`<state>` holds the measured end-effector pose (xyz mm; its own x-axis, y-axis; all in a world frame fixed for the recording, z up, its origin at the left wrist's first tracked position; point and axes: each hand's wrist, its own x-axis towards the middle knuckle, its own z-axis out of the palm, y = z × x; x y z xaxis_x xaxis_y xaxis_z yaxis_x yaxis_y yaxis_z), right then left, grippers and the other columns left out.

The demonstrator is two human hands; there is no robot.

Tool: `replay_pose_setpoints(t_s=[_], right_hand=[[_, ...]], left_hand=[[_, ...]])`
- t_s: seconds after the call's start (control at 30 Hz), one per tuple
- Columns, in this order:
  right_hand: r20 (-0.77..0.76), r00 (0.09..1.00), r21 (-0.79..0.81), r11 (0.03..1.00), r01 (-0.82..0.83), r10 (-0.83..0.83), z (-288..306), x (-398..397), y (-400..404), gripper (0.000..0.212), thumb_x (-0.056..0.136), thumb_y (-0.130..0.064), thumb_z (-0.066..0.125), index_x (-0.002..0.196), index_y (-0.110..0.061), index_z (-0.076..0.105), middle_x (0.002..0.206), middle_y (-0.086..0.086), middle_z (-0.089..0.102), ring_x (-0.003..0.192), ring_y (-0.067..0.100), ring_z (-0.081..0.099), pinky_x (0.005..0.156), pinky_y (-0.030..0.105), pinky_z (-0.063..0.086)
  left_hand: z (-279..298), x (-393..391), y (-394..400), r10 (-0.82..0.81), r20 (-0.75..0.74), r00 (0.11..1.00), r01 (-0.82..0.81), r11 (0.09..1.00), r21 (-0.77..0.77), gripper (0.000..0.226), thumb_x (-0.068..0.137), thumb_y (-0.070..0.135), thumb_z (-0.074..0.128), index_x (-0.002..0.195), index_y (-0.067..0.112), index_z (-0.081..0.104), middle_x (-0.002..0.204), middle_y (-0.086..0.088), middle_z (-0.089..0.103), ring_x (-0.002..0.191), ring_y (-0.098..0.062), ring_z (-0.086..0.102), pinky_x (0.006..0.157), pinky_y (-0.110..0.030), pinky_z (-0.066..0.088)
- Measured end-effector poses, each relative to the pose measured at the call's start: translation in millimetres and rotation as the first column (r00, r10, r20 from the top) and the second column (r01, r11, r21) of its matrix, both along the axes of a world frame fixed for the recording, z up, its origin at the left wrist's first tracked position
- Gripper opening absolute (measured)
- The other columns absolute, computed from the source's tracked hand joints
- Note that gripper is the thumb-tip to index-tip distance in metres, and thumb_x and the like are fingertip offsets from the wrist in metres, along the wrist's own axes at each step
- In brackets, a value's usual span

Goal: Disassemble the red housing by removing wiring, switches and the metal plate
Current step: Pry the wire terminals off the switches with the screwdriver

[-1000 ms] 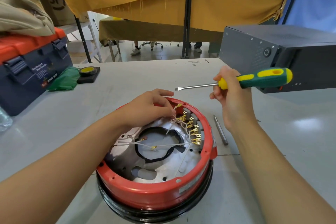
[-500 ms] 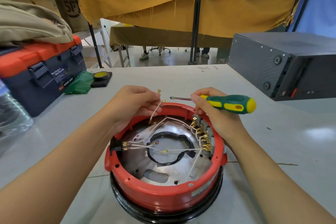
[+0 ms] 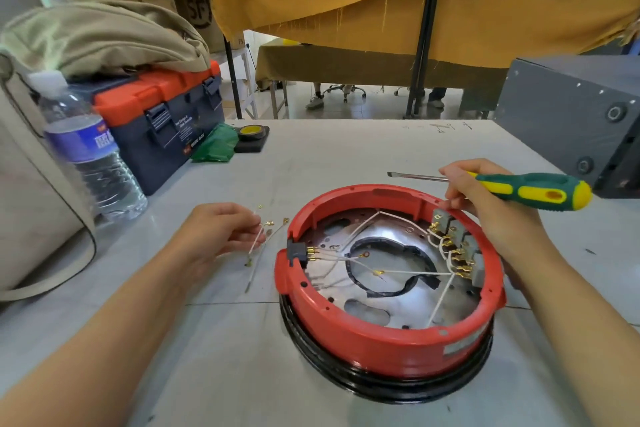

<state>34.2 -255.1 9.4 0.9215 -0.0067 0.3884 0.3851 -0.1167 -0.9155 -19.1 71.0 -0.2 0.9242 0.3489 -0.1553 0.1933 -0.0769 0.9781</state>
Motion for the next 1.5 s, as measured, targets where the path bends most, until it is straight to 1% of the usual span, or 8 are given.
replay_pose_setpoints(t_s=[0.33,0.57,0.83,0.93,1.03,1.24,1.37,1.5], right_hand=[[-0.004,1.0,0.01,1.0,0.016,-0.016,-0.2,0.5,3.3,0.009,0.088,-0.032,0.064,0.085,-0.025,0.069,0.068,-0.006,0.064,0.071,0.018,0.063,0.071,0.026,0.057],[-0.011,1.0,0.021,1.0,0.012,-0.012,-0.8,0.7,2.9,0.01,0.087,-0.035,0.064,0.084,-0.026,0.07,0.068,-0.006,0.065,0.067,0.012,0.062,0.063,0.015,0.054],[-0.024,0.999,0.015,1.0,0.022,-0.022,0.0,-0.5,3.1,0.011,0.088,-0.035,0.063,0.087,-0.026,0.07,0.07,-0.006,0.066,0.066,0.01,0.062,0.066,0.017,0.056],[-0.034,0.999,0.025,1.0,0.015,-0.014,1.0,-1.1,3.5,0.01,0.089,-0.032,0.063,0.088,-0.023,0.069,0.069,-0.005,0.064,0.065,0.011,0.061,0.069,0.021,0.056],[-0.035,0.999,0.053,0.999,0.01,-0.009,2.7,-1.7,3.8,0.01,0.089,-0.028,0.063,0.089,-0.02,0.069,0.067,-0.005,0.064,0.063,0.011,0.06,0.067,0.02,0.056],[-0.02,0.999,0.101,0.994,0.039,-0.037,7.0,0.1,-1.0,0.008,0.091,-0.02,0.061,0.084,-0.016,0.063,0.059,-0.006,0.061,0.057,0.008,0.059,0.073,0.031,0.057],[-0.024,0.997,0.184,0.98,0.073,-0.069,10.4,3.4,-6.7,0.011,0.09,-0.015,0.06,0.08,-0.017,0.056,0.051,-0.007,0.057,0.05,0.007,0.056,0.074,0.041,0.054],[-0.02,0.995,0.222,0.97,0.103,-0.101,11.4,6.0,-12.5,0.016,0.089,-0.013,0.06,0.076,-0.017,0.053,0.047,-0.006,0.053,0.049,0.01,0.054,0.067,0.036,0.05]], left_hand=[[-22.8,-3.4,9.9,0.107,0.004,0.994,-0.106,0.974,0.199,0.009,0.082,0.002,0.067,0.076,-0.005,0.067,0.064,-0.015,0.069,0.058,-0.023,0.07,0.05,-0.022,0.054],[-27.8,-3.6,8.6,0.1,0.01,0.995,-0.092,0.873,0.479,0.016,0.078,0.021,0.073,0.063,0.013,0.071,0.06,-0.001,0.068,0.05,-0.009,0.056,0.049,-0.02,0.044],[-22.1,-6.3,10.2,0.104,-0.027,0.994,-0.065,0.785,0.615,0.02,0.079,0.02,0.071,0.063,0.008,0.066,0.055,0.0,0.064,0.05,-0.013,0.055,0.048,-0.022,0.042],[-9.1,-6.0,-0.2,0.05,0.087,0.995,-0.094,0.758,0.645,0.02,0.082,0.024,0.07,0.066,0.011,0.064,0.057,0.003,0.058,0.056,-0.012,0.052,0.053,-0.023,0.04],[16.1,-5.3,-26.8,-0.147,0.227,0.963,-0.058,0.708,0.704,0.007,0.084,0.027,0.067,0.081,0.02,0.067,0.076,0.011,0.063,0.072,-0.003,0.057,0.059,-0.008,0.04],[48.6,18.9,-83.1,-0.597,0.071,0.799,0.245,0.431,0.869,0.043,0.087,0.038,0.061,0.128,0.028,0.055,0.131,0.013,0.053,0.117,-0.001,0.046,0.095,-0.012,0.03],[49.3,43.3,-112.8,-0.667,-0.088,0.739,0.318,0.232,0.919,0.047,0.091,0.035,0.057,0.137,0.026,0.049,0.148,0.003,0.04,0.135,-0.013,0.035,0.107,-0.019,0.019],[42.9,55.1,-125.6,-0.678,-0.216,0.702,0.381,0.102,0.919,0.05,0.095,0.035,0.05,0.143,0.027,0.039,0.151,0.001,0.036,0.137,-0.018,0.033,0.114,-0.031,0.021]])
